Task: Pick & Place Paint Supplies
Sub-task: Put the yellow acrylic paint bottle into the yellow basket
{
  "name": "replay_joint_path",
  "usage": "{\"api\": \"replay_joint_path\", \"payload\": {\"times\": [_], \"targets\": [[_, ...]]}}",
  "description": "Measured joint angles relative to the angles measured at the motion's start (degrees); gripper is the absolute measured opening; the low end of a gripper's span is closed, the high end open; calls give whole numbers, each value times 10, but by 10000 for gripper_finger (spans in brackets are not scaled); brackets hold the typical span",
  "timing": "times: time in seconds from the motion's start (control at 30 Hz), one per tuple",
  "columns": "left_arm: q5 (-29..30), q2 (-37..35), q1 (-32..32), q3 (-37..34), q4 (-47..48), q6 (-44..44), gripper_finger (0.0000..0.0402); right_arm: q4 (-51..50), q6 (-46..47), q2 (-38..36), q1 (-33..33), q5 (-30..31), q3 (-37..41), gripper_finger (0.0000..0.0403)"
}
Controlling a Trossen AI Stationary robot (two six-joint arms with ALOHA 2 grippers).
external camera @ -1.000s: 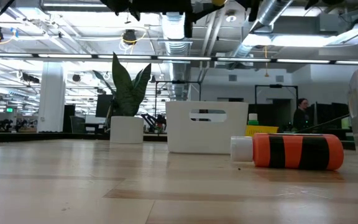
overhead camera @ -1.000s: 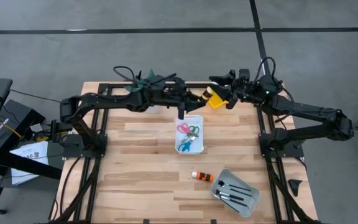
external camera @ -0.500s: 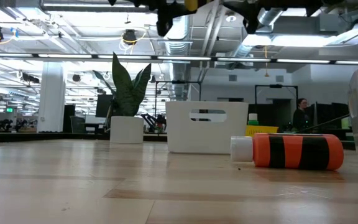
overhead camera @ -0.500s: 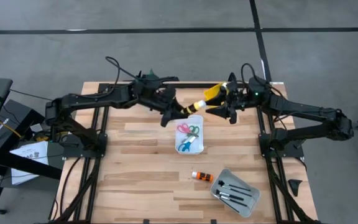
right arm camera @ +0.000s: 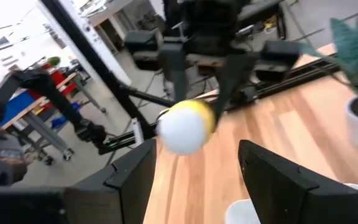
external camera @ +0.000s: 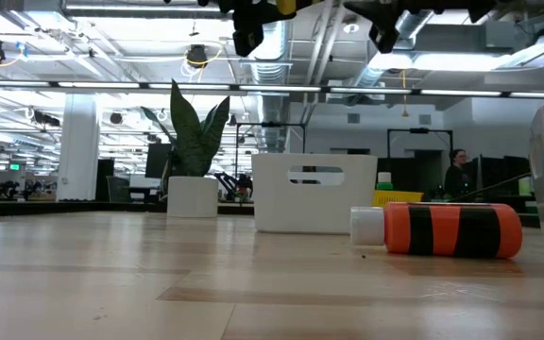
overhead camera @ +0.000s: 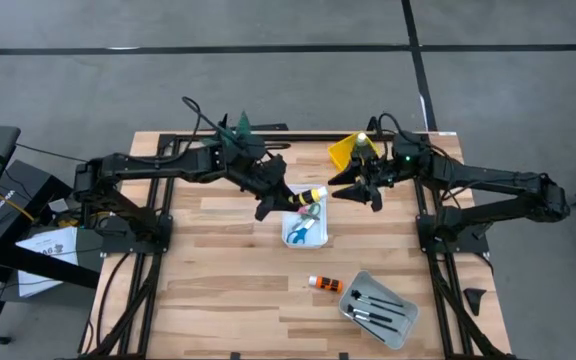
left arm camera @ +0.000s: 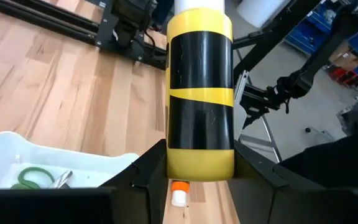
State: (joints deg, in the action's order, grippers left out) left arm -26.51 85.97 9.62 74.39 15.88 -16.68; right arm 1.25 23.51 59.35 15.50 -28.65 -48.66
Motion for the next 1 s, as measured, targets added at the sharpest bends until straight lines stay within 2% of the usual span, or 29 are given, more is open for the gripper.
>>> {"api": "replay_joint_path", "payload": {"times": [0.27, 0.5, 0.77, 1.0], "targets": [[0, 0, -7, 0, 2, -6, 131, 15, -1, 26, -40, 32, -6, 224], [7, 0, -31, 0, 12, -19, 131, 2, -21, 61, -43, 26, -45, 224], [9, 0, -34, 0, 34, -20, 131, -65, -41, 86, -56, 26, -87, 216], [29, 0, -32, 0, 33, -23, 131, -85, -41, 85, -57, 31, -92, 196]]}}
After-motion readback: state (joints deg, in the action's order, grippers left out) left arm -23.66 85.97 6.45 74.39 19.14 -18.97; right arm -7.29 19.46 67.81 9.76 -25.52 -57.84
